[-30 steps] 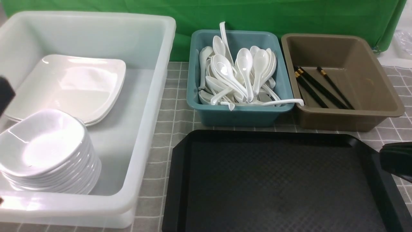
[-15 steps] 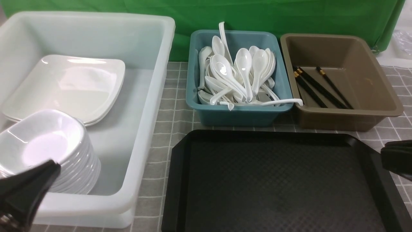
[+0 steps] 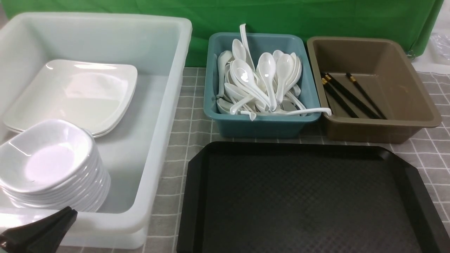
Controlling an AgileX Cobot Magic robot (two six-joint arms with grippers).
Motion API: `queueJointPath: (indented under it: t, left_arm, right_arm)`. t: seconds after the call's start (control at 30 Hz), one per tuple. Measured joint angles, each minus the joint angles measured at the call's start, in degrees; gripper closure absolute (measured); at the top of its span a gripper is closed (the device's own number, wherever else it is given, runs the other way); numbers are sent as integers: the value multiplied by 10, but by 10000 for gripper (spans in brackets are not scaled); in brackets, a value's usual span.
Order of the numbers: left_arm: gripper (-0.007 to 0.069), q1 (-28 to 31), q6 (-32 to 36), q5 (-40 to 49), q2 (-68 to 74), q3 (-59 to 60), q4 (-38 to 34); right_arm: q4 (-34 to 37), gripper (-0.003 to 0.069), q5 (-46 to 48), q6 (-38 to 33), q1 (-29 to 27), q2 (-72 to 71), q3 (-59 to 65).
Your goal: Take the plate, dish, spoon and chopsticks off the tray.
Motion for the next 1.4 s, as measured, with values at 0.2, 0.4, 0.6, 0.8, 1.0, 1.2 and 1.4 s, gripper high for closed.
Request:
queueJointPath:
  t: [0.2, 0.4, 0.6, 0.8, 1.0, 1.2, 1.4]
  left_arm:
    - [616, 0, 0, 1, 0, 0, 0]
    - [616, 0, 0, 2, -1, 0, 2]
    - [616, 0, 0, 2, -1, 0, 8]
    - [616, 0, 0, 2, -1, 0, 8]
    - [616, 0, 0, 2, -1, 0, 8]
    - [616, 0, 0, 2, -1, 0, 9]
    - [616, 1, 0, 2, -13, 2, 26]
  right_arm:
    - [5, 642, -41, -22, -40, -141, 177]
    - [6, 642, -23, -21, -33, -167, 202]
    - [6, 642, -19, -16, -16, -167, 202]
    - [6, 636, -19, -14, -16, -168, 202]
    - [6, 619, -19, -11, -16, -168, 202]
    - [6, 603, -19, -7, -16, -168, 202]
    - [6, 599, -20, -6, -16, -168, 202]
